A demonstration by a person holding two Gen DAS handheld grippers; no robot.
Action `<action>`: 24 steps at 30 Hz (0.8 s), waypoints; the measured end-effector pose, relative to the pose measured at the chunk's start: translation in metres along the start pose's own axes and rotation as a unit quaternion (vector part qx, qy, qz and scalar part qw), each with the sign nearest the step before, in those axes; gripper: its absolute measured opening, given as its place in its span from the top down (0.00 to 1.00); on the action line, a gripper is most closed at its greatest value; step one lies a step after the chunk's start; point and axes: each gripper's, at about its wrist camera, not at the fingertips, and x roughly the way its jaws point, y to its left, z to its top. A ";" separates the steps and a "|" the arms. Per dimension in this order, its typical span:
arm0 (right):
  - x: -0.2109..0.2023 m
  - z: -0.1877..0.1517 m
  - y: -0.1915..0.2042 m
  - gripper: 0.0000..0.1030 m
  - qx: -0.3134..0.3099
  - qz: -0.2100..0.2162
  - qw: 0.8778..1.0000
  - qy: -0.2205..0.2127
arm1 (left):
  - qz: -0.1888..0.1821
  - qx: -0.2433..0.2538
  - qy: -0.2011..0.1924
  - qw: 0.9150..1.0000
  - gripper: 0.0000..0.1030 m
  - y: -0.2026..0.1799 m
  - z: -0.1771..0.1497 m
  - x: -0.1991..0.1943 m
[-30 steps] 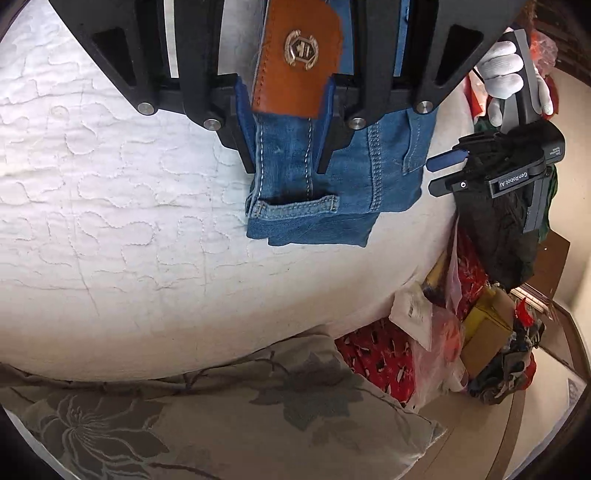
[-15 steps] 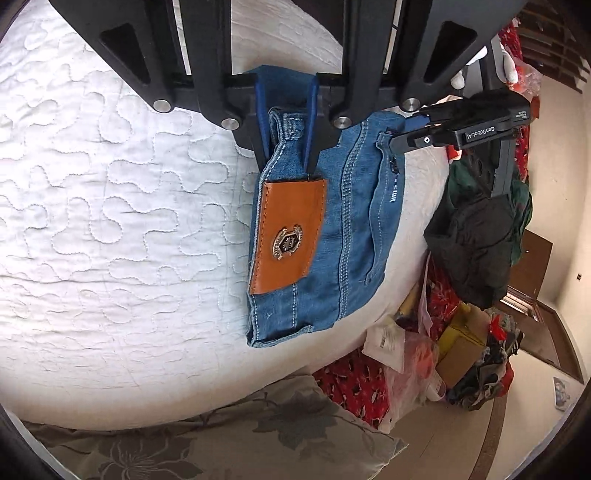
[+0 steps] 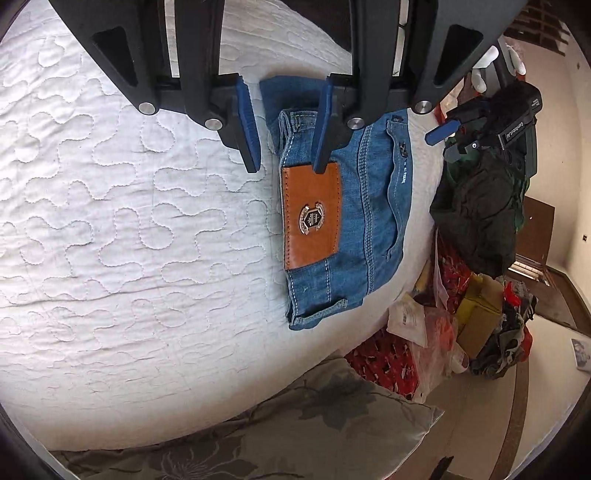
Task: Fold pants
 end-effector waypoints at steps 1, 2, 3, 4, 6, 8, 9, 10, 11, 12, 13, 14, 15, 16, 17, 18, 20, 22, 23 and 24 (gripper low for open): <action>0.000 0.004 0.001 0.69 0.004 0.002 1.000 -0.004 | 0.006 -0.005 0.005 1.000 0.37 0.000 0.009 0.004; 0.000 0.010 0.002 0.66 0.006 0.004 1.000 -0.006 | 0.015 -0.003 0.015 1.000 0.38 -0.002 0.018 0.011; 0.002 0.015 0.005 0.64 0.006 0.008 1.000 -0.008 | 0.028 0.000 0.021 0.999 0.38 -0.004 0.024 0.017; 0.003 0.021 0.008 0.58 0.006 0.014 1.000 -0.011 | 0.041 0.002 0.020 0.999 0.38 -0.004 0.029 0.021; 0.010 0.034 0.014 0.47 0.005 0.023 1.000 -0.012 | 0.052 0.009 0.017 0.998 0.38 -0.009 0.041 0.030; 0.019 0.046 0.018 0.43 -0.002 0.018 1.000 -0.013 | 0.046 0.005 0.024 0.999 0.37 -0.013 0.053 0.041; 0.025 0.051 0.021 0.43 -0.006 0.010 1.000 -0.013 | 0.044 -0.002 0.029 0.999 0.38 -0.013 0.058 0.046; 0.032 0.056 0.022 0.43 -0.009 0.003 1.000 -0.010 | 0.041 -0.007 0.034 0.999 0.38 -0.011 0.060 0.048; 0.039 0.061 0.024 0.43 -0.011 -0.003 1.000 -0.008 | 0.042 -0.010 0.039 0.998 0.38 -0.011 0.064 0.054; 0.045 0.064 0.024 0.43 -0.011 -0.007 1.000 -0.009 | 0.046 -0.011 0.042 0.998 0.38 -0.012 0.066 0.058; 0.051 0.068 0.025 0.43 -0.015 -0.009 1.000 -0.008 | 0.051 -0.009 0.044 0.998 0.38 -0.013 0.067 0.062; 0.058 0.071 0.028 0.43 -0.021 -0.014 1.000 -0.007 | 0.055 -0.006 0.045 0.997 0.37 -0.014 0.068 0.066; 0.064 0.072 0.030 0.43 -0.030 -0.021 0.999 -0.005 | 0.061 -0.003 0.046 0.997 0.37 -0.015 0.069 0.071; 0.072 0.074 0.033 0.43 -0.040 -0.029 0.999 0.000 | 0.066 0.000 0.046 0.997 0.37 -0.016 0.070 0.075; 0.079 0.074 0.034 0.43 -0.049 -0.039 0.998 0.007 | 0.070 0.003 0.045 0.996 0.37 -0.017 0.070 0.078; 0.087 0.074 0.035 0.43 -0.056 -0.048 0.997 0.018 | 0.077 0.006 0.045 0.996 0.37 -0.018 0.069 0.082; 0.094 0.072 0.038 0.42 -0.072 -0.057 0.996 0.022 | 0.090 0.015 0.041 0.995 0.31 -0.019 0.068 0.087; 0.097 0.070 0.042 0.29 -0.087 -0.045 0.995 0.030 | 0.100 0.019 0.031 0.994 0.22 -0.018 0.068 0.090; 0.099 0.069 0.045 0.23 -0.096 -0.047 0.994 0.036 | 0.101 0.020 0.028 0.994 0.19 -0.016 0.067 0.091; 0.101 0.069 0.049 0.21 -0.108 -0.053 0.992 0.042 | 0.099 0.020 0.027 0.995 0.19 -0.014 0.067 0.092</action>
